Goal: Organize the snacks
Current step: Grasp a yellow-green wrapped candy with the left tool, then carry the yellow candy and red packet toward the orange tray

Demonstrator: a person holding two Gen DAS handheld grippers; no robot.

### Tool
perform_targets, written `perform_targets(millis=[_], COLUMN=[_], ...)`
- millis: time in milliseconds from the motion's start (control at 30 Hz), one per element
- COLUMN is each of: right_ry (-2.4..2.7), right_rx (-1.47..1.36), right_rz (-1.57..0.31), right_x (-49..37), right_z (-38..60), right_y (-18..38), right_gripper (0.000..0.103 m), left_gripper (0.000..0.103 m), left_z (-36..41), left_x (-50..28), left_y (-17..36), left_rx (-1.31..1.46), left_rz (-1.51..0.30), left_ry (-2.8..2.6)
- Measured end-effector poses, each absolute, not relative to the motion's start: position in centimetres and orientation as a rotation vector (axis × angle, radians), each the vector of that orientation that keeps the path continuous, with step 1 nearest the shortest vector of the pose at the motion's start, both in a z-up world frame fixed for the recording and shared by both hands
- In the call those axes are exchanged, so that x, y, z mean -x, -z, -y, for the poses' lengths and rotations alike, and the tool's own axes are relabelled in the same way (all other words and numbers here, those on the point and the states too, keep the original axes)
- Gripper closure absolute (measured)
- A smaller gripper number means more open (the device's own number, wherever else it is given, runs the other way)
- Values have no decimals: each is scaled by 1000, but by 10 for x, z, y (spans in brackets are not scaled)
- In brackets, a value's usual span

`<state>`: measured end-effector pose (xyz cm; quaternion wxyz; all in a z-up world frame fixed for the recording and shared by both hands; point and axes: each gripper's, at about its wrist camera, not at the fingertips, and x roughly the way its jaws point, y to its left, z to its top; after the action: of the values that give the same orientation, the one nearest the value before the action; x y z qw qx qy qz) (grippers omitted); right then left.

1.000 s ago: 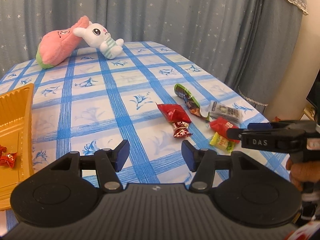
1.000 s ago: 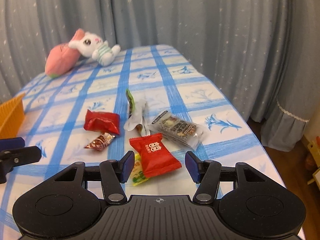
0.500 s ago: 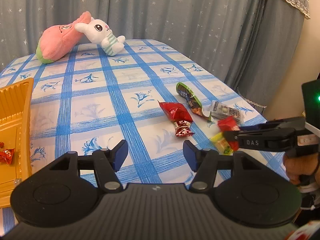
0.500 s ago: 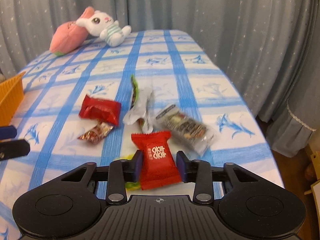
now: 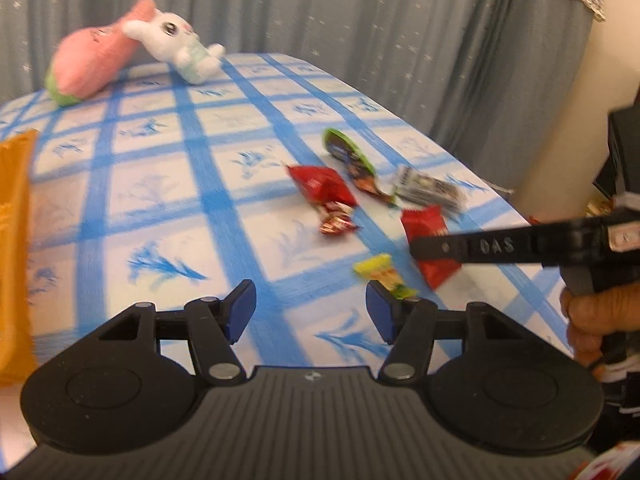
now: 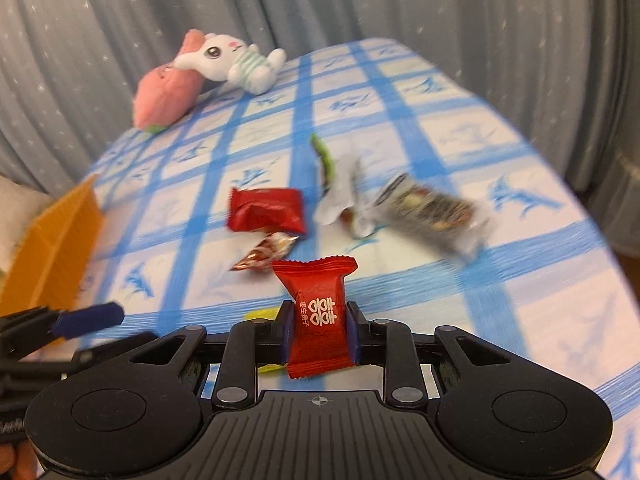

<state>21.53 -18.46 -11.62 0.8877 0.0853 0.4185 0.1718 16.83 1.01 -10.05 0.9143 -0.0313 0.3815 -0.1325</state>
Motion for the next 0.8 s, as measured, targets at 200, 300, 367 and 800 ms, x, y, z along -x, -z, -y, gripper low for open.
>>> perform_targets(millis=[200,300,367,800], right_ry=[-285,-265,-253,-237], right_rx=[-172,-174,-184,-158], right_rz=[-875,-866,-861,-849], right_x=[-217,-217,-217,-217], right_z=[199,204,207,207], right_y=[119,119,119,118], right_gripper=[76,76,76,76], left_gripper=[53,55,57,84], left_z=[24,36,41,51], left_x=[-176,-178,-181,-193], left_y=[113,120,123,129], left_rx=[64,74,81,-41], left_rz=[-779,-777,-775,-762], left_ry=[349,364,363,302])
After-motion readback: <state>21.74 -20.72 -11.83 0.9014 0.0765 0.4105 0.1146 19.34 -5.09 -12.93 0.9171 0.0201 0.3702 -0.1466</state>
